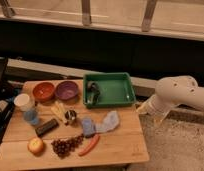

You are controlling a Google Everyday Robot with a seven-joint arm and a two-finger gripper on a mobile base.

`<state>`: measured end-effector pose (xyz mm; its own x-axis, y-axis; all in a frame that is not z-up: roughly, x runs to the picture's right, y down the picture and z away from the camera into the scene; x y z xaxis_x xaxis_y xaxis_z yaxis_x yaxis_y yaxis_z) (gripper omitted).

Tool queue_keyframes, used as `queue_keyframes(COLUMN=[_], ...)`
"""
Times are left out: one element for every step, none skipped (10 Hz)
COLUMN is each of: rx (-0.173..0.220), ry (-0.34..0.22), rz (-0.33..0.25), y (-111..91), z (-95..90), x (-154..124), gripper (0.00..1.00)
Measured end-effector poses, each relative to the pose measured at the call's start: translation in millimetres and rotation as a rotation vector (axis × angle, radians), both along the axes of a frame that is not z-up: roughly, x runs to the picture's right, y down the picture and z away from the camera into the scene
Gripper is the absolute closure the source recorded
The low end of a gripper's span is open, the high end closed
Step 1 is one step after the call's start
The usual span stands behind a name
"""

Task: Place grapes in tray

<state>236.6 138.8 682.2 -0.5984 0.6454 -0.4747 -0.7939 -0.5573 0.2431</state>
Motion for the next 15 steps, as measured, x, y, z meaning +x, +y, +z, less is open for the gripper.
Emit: queue_keyframes(rx=[0.0, 0.0, 0.0, 0.0, 0.0, 0.0, 0.0, 0.0, 0.0, 0.0, 0.0, 0.0, 0.003, 0.018, 0.024], ry=[0.0, 0.0, 0.0, 0.0, 0.0, 0.0, 0.0, 0.0, 0.0, 0.0, 0.0, -0.001, -0.006, -0.033, -0.044], rz=[0.0, 0.0, 0.0, 0.0, 0.0, 0.0, 0.0, 0.0, 0.0, 0.0, 0.0, -0.001, -0.005, -0.009, -0.015], y=[0, 0, 0, 0, 0, 0, 0, 0, 0, 0, 0, 0, 0, -3, -7], z=[0.0, 0.0, 0.0, 0.0, 0.0, 0.0, 0.0, 0.0, 0.0, 0.0, 0.0, -0.1, -0.7, -6.2, -8.8], x=[0, 0, 0, 0, 0, 0, 0, 0, 0, 0, 0, 0, -1, -7, -12], gripper=[0.34, 0.34, 0.34, 0.34, 0.34, 0.34, 0.34, 0.34, 0.34, 0.34, 0.34, 0.34, 0.34, 0.34, 0.34])
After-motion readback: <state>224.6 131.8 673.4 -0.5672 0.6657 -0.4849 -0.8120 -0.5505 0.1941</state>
